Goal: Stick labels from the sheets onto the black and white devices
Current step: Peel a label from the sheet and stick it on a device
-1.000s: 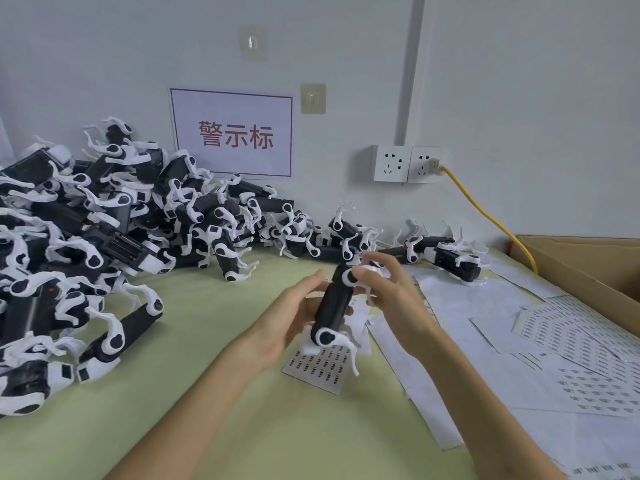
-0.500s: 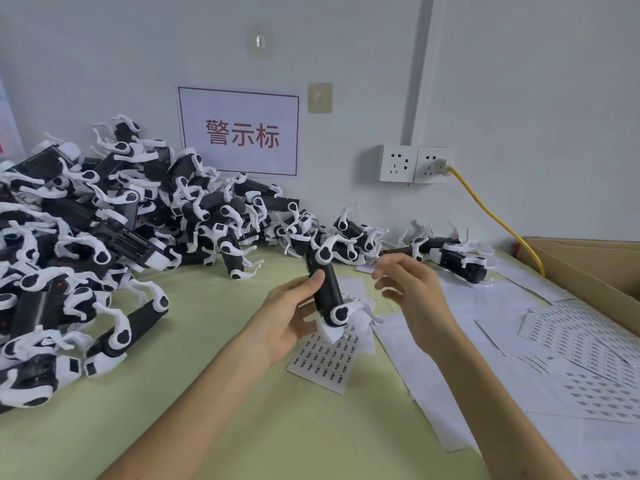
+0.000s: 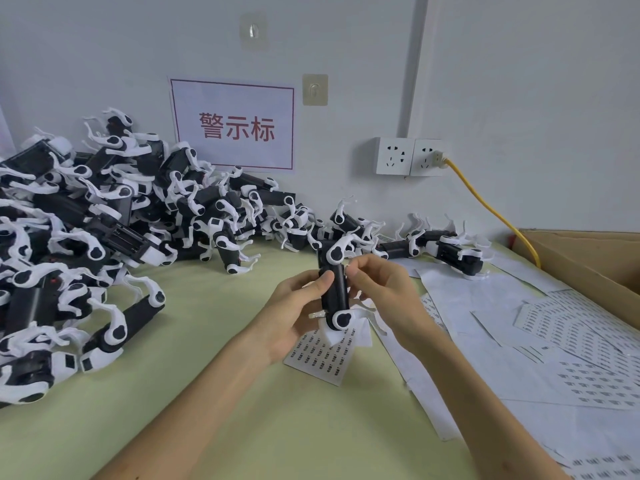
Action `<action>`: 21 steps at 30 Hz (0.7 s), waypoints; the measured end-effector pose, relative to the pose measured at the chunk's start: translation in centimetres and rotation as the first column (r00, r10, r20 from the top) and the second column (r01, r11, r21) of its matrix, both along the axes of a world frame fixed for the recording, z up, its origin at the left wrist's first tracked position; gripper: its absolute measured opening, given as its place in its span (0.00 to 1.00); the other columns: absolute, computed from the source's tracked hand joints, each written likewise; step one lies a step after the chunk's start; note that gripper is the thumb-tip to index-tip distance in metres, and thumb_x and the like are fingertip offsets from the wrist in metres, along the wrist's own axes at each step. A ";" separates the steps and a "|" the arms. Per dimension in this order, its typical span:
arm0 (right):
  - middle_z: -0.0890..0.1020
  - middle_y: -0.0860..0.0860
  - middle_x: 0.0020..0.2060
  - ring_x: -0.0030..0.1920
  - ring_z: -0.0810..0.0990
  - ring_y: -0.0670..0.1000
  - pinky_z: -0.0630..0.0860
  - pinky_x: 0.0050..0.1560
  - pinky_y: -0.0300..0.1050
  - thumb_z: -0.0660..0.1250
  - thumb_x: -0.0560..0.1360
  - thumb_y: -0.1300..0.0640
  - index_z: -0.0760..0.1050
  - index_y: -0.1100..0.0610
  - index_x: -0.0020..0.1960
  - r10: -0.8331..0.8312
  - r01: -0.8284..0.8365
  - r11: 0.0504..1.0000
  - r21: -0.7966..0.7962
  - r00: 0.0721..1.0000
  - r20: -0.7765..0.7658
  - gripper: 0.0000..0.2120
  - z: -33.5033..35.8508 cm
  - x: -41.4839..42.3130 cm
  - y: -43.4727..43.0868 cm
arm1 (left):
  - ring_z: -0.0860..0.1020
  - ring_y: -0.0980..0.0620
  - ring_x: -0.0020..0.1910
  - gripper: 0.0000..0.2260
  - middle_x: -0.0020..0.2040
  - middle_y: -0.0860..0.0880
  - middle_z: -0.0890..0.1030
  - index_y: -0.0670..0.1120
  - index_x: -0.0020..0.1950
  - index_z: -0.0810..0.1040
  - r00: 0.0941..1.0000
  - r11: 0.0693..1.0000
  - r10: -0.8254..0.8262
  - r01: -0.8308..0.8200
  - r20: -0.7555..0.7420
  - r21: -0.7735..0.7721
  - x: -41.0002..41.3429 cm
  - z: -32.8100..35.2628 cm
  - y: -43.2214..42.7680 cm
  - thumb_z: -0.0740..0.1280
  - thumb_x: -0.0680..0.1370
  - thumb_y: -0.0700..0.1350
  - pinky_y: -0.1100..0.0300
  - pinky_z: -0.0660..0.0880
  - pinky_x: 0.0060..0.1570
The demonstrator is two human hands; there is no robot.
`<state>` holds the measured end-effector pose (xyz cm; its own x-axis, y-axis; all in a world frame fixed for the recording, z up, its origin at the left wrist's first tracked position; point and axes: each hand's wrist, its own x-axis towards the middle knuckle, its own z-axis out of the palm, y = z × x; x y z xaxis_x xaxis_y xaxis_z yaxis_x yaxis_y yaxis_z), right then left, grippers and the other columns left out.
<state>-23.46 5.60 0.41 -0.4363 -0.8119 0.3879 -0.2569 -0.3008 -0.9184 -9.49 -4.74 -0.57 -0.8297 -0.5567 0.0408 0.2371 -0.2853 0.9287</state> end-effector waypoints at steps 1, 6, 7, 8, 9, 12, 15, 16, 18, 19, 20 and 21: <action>0.81 0.49 0.34 0.33 0.78 0.45 0.75 0.37 0.34 0.67 0.82 0.61 0.79 0.58 0.45 0.003 -0.003 1.000 -0.004 1.000 0.011 0.07 0.1 0.0 0.0 | 0.85 0.43 0.54 0.17 0.59 0.39 0.84 0.41 0.60 0.83 0.999 0.999 -0.048 0.048 -0.023 0.008 0.1 0.1 -0.1 0.74 0.74 0.49 0.53 0.83 0.49; 0.81 0.48 0.36 0.36 0.77 0.47 0.74 0.39 0.37 0.67 0.81 0.60 0.79 0.57 0.44 -0.035 0.035 0.999 -0.013 0.999 -0.003 0.08 0.2 -0.5 0.1 | 0.82 0.44 0.54 0.16 0.60 0.41 0.84 0.42 0.63 0.83 0.990 0.990 -0.140 0.140 -0.035 -0.002 0.1 -0.1 -0.2 0.72 0.77 0.45 0.53 0.78 0.52; 0.81 0.48 0.36 0.36 0.77 0.47 0.74 0.40 0.37 0.67 0.81 0.60 0.79 0.56 0.44 -0.035 0.035 0.999 -0.017 0.999 0.002 0.08 0.3 -0.5 0.2 | 0.83 0.46 0.52 0.13 0.59 0.42 0.84 0.44 0.61 0.84 0.993 0.993 -0.117 0.116 -0.027 -0.032 0.0 -0.2 -0.2 0.72 0.77 0.45 0.55 0.79 0.49; 0.80 0.47 0.36 0.36 0.77 0.47 0.74 0.40 0.38 0.67 0.81 0.59 0.80 0.56 0.44 -0.033 0.033 0.999 -0.021 0.999 0.008 0.08 0.3 -0.5 0.2 | 0.83 0.47 0.49 0.13 0.56 0.43 0.85 0.45 0.59 0.85 0.996 0.995 -0.085 0.084 -0.017 -0.054 0.0 -0.2 -0.2 0.72 0.76 0.46 0.56 0.80 0.45; 0.80 0.47 0.37 0.36 0.77 0.48 0.74 0.41 0.38 0.68 0.81 0.59 0.80 0.56 0.44 -0.033 0.033 0.999 -0.022 0.999 0.008 0.08 0.3 -0.5 0.2 | 0.84 0.49 0.48 0.13 0.55 0.44 0.86 0.45 0.58 0.85 0.999 0.996 -0.047 0.046 -0.007 -0.081 0.0 -0.1 -0.1 0.72 0.74 0.47 0.57 0.81 0.43; 0.81 0.46 0.36 0.36 0.77 0.47 0.75 0.41 0.37 0.68 0.81 0.58 0.81 0.56 0.45 -0.041 0.041 0.999 -0.018 0.999 -0.010 0.07 0.3 -0.5 0.2 | 0.85 0.49 0.51 0.19 0.55 0.46 0.86 0.46 0.61 0.83 0.997 0.979 0.069 -0.061 0.033 -0.192 -0.1 -0.1 -0.1 0.74 0.71 0.49 0.53 0.82 0.48; 0.82 0.44 0.35 0.34 0.78 0.46 0.77 0.41 0.37 0.69 0.81 0.59 0.81 0.55 0.43 -0.058 0.058 0.998 -0.029 0.998 -0.002 0.07 0.3 -0.3 0.2 | 0.85 0.48 0.54 0.16 0.57 0.47 0.86 0.47 0.62 0.81 0.991 0.962 0.128 -0.113 0.046 -0.249 -0.1 -0.3 -0.2 0.74 0.75 0.46 0.50 0.81 0.51; 0.82 0.44 0.35 0.34 0.78 0.46 0.77 0.40 0.37 0.69 0.81 0.60 0.81 0.55 0.43 -0.066 0.065 0.997 -0.033 0.998 -0.006 0.07 0.3 -0.2 0.2 | 0.85 0.49 0.54 0.14 0.57 0.48 0.86 0.47 0.62 0.81 0.988 0.956 0.145 -0.128 0.049 -0.264 -0.1 -0.3 -0.2 0.73 0.77 0.45 0.51 0.81 0.50; 0.82 0.43 0.35 0.34 0.78 0.45 0.77 0.39 0.36 0.69 0.81 0.60 0.80 0.56 0.43 -0.079 0.078 0.996 -0.041 0.997 -0.024 0.07 0.3 -0.1 0.2 | 0.85 0.50 0.54 0.12 0.57 0.50 0.86 0.48 0.61 0.80 0.985 0.949 0.164 -0.144 0.048 -0.279 -0.1 -0.4 -0.1 0.73 0.77 0.44 0.54 0.80 0.47; 0.81 0.42 0.35 0.33 0.78 0.44 0.76 0.38 0.36 0.69 0.81 0.60 0.80 0.56 0.43 -0.087 0.085 0.995 -0.045 0.996 -0.033 0.07 0.2 0.0 0.1 | 0.86 0.50 0.54 0.12 0.57 0.51 0.86 0.48 0.60 0.80 0.985 0.949 0.165 -0.146 0.044 -0.280 -0.1 -0.4 -0.1 0.73 0.77 0.43 0.57 0.80 0.45; 0.81 0.42 0.35 0.33 0.78 0.44 0.76 0.37 0.35 0.69 0.80 0.60 0.80 0.56 0.44 -0.097 0.095 0.994 -0.049 0.994 -0.042 0.07 0.2 0.0 0.1 | 0.86 0.50 0.53 0.12 0.57 0.51 0.86 0.47 0.60 0.79 0.986 0.948 0.164 -0.146 0.040 -0.283 -0.1 -0.4 -0.1 0.74 0.77 0.43 0.60 0.80 0.42; 0.81 0.42 0.34 0.33 0.78 0.44 0.76 0.36 0.35 0.69 0.80 0.60 0.80 0.57 0.44 -0.109 0.106 0.993 -0.052 0.993 -0.049 0.06 0.2 0.1 0.1 | 0.86 0.50 0.52 0.13 0.57 0.51 0.86 0.47 0.60 0.79 0.986 0.946 0.164 -0.146 0.037 -0.288 -0.1 -0.4 -0.2 0.74 0.77 0.43 0.62 0.80 0.40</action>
